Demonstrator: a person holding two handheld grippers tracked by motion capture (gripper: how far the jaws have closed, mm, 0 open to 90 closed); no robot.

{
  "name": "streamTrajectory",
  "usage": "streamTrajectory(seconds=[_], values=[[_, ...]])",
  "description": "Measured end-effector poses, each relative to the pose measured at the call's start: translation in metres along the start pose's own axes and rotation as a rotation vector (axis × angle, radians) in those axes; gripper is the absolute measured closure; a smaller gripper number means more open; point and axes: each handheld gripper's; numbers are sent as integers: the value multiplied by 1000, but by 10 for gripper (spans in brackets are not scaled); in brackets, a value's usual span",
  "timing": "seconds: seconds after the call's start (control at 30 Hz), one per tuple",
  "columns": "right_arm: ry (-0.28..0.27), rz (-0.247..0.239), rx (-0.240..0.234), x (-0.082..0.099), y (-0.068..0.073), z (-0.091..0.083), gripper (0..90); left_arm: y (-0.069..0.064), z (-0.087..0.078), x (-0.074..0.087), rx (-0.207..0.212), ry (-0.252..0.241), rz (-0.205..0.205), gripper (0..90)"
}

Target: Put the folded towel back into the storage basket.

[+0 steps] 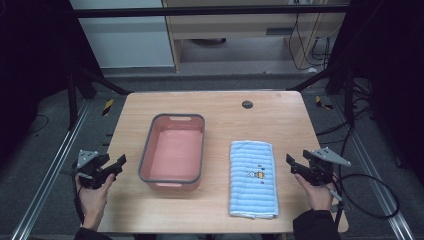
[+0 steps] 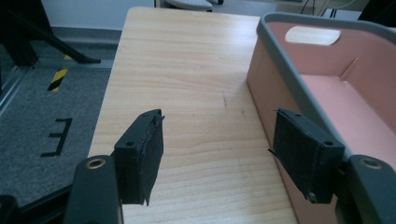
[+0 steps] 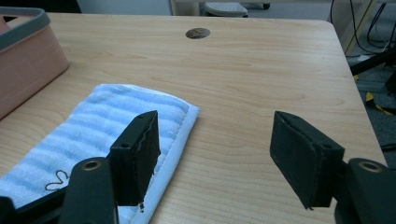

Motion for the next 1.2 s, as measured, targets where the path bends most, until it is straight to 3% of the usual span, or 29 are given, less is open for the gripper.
streamTrajectory(seconds=[0.53,0.83,1.2], values=[[-33,-41,-44,-15,13,-11,297,-39,-23,-17,112,-56,102,301],[-33,-65,-53,-21,19,-13,283,-62,-23,-22,145,-56,146,295],[-64,-70,-47,-31,20,-19,314,-80,-26,-31,165,-79,166,308]])
Point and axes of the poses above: each handheld gripper's, and its own axes: z roughly forward along the jaws, x roughly out of its underside, y roughly to its left, and after that the axes turned 9 degrees about y, right-handed
